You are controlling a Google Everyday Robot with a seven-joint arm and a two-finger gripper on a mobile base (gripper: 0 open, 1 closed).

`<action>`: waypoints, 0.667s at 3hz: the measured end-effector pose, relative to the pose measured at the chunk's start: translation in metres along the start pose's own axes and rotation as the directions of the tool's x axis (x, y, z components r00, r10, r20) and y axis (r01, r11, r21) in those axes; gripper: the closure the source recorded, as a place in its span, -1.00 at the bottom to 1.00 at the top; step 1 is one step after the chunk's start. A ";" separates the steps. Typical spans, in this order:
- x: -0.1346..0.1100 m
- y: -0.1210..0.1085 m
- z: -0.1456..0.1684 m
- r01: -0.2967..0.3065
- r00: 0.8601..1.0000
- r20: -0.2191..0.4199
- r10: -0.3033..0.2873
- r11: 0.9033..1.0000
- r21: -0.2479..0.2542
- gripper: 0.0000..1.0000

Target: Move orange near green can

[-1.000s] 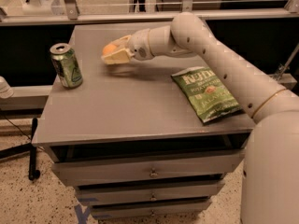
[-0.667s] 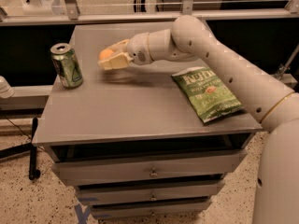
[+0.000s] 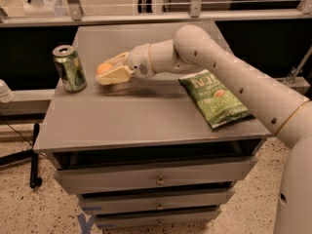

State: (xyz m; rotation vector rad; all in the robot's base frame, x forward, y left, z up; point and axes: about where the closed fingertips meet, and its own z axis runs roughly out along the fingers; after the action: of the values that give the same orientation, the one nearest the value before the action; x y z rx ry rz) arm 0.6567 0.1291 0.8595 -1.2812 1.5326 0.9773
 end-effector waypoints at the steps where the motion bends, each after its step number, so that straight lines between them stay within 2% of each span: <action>1: 0.001 0.008 0.007 -0.013 1.000 0.014 0.013 1.000 -0.009 0.19; 2: 0.000 0.013 0.014 -0.023 0.999 0.034 0.023 1.000 -0.014 -0.28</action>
Offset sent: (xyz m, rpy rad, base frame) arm -0.0141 0.0187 -0.0038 0.0665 0.0284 -0.0043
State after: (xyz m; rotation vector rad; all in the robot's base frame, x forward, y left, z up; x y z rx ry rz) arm 0.6456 0.1440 0.8558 -1.2531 1.5199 1.0208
